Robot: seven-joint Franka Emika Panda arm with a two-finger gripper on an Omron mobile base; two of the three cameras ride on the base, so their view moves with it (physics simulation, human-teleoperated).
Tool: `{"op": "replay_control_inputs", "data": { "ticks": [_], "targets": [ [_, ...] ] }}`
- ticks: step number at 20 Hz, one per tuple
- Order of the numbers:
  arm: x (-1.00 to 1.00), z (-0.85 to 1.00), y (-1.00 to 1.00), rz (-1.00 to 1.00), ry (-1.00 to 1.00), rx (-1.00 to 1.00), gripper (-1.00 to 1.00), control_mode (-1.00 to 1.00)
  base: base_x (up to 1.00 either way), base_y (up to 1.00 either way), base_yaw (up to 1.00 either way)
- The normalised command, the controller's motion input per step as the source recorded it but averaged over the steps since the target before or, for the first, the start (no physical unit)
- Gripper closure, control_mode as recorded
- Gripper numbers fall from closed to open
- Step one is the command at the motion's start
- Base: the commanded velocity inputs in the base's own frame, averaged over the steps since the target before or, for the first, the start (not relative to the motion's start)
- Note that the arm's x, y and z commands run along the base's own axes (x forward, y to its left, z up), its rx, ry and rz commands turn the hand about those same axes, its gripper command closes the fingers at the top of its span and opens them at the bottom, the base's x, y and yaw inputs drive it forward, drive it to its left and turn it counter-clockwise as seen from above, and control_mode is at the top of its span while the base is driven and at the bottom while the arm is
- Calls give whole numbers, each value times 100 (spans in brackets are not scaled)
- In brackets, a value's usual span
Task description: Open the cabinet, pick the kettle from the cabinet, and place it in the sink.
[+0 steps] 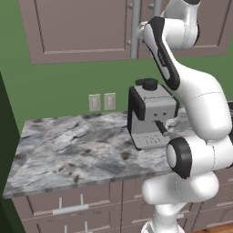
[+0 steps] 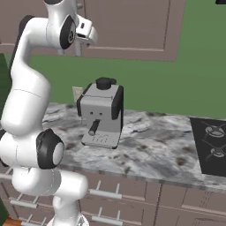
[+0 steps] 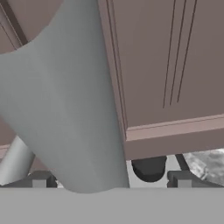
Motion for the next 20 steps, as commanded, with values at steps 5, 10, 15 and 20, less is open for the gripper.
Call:
{"op": "replay_control_inputs", "data": {
  "ticks": [5, 10, 15, 20],
  "targets": [
    [30, -9, 13, 0, -16, 0, 100, -100, 0, 0, 0],
    [32, -6, 15, -3, -8, 8, 100, -100, 0, 0, 0],
    [22, -2, 25, -1, -2, 12, 100, -100, 0, 0, 0],
    [-23, -1, 15, 0, -1, 3, 100, -100, 0, 0, 0]
  ]
}}
